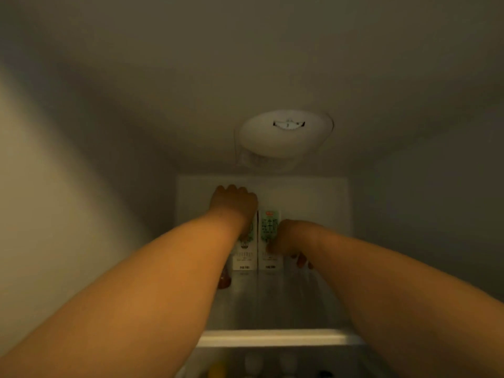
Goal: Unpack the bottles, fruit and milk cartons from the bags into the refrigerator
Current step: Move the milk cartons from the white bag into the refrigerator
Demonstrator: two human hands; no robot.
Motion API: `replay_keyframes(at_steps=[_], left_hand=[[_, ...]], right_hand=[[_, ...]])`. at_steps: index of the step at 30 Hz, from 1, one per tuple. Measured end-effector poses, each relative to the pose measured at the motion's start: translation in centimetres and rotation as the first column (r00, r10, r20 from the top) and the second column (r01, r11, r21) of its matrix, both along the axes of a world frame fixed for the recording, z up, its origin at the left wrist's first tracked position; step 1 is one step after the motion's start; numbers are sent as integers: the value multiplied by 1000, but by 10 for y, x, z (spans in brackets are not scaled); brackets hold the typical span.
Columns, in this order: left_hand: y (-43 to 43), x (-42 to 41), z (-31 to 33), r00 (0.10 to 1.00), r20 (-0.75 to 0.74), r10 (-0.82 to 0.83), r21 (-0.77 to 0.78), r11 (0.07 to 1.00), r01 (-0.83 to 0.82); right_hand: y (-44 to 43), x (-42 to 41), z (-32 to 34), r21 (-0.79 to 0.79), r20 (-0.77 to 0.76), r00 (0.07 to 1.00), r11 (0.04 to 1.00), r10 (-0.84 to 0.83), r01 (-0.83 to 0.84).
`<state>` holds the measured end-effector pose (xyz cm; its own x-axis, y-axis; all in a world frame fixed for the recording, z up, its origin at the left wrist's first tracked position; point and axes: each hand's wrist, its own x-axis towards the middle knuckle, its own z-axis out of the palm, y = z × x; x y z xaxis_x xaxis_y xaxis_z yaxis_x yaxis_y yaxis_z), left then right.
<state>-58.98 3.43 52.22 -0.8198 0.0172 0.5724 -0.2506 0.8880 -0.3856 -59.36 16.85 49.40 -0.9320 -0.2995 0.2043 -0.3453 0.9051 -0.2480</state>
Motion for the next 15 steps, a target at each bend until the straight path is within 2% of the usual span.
replay_keyframes(at_steps=[5, 8, 12, 15], left_hand=[[7, 16, 0, 1000, -23, -4, 33, 999, 5], [9, 28, -1, 995, -77, -59, 61, 996, 64], [19, 49, -7, 957, -238, -166, 113, 974, 197], [28, 69, -23, 941, -277, -193, 169, 955, 245]], right_hand=[[5, 11, 11, 6, -21, 1000, 1000, -20, 20], [10, 7, 15, -44, -118, 991, 997, -61, 56], [19, 18, 8, -190, -267, 956, 979, -125, 75], [24, 41, -8, -218, -359, 922, 973, -148, 71]])
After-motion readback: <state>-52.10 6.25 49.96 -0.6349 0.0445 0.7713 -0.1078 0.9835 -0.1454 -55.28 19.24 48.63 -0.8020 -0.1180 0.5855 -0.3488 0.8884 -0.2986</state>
